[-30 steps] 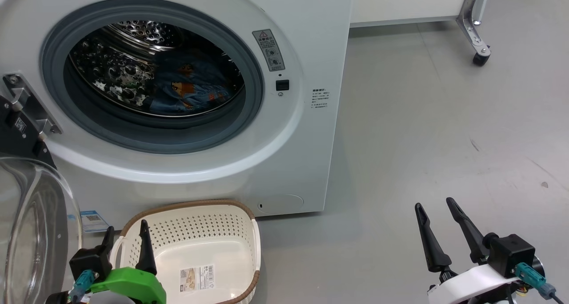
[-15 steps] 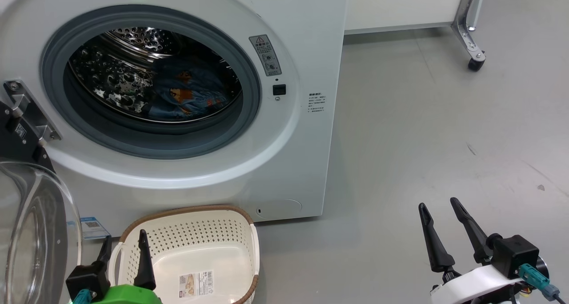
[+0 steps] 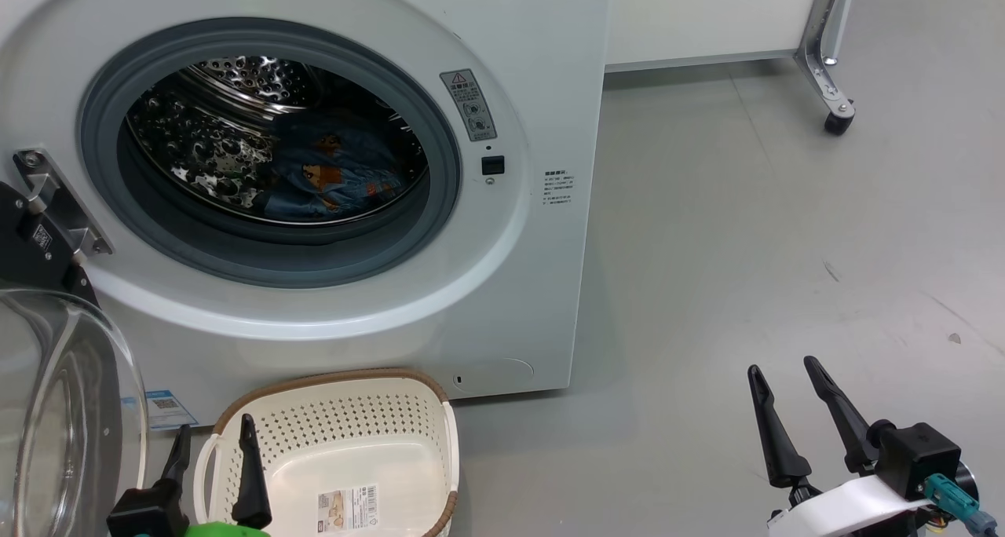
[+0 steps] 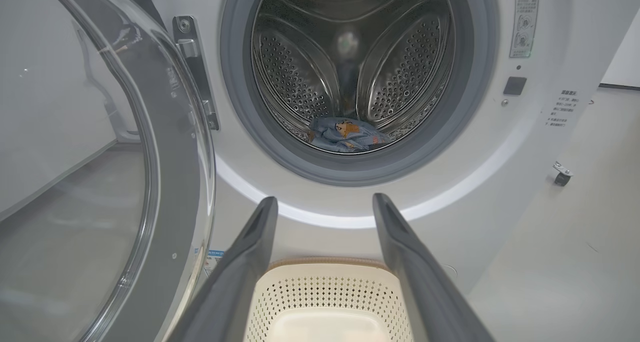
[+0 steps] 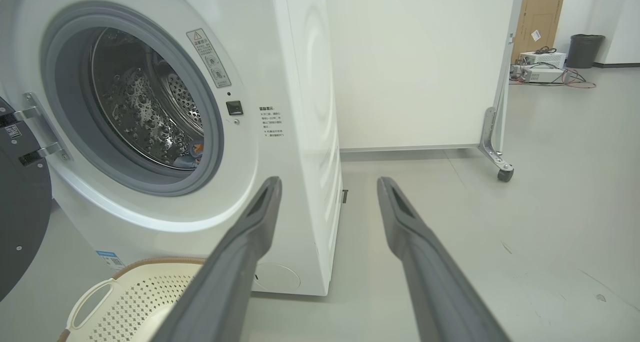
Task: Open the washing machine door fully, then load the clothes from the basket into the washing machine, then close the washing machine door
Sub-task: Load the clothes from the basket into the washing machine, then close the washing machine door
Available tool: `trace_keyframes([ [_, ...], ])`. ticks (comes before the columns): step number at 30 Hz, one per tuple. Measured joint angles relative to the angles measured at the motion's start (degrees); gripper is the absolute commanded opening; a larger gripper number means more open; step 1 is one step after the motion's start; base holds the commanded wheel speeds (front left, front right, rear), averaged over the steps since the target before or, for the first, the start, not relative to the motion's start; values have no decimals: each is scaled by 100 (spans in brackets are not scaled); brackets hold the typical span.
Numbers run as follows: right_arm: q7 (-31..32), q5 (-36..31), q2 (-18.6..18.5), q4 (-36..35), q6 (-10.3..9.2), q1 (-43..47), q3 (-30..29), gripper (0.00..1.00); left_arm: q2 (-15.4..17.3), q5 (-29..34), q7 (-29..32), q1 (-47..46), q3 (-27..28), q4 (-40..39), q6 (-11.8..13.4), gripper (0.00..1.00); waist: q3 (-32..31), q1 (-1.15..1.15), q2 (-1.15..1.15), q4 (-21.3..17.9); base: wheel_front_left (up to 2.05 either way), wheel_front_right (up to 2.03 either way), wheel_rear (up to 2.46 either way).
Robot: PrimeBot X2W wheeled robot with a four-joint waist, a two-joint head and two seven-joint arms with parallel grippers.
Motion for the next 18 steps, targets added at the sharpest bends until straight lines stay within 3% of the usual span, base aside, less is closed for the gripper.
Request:
trace_keyframes([
  [18, 0, 0, 10, -35, 0, 108, -34, 100, 5, 224, 0, 300, -68, -325, -1, 100, 12, 0, 0, -11, 0, 0, 0],
])
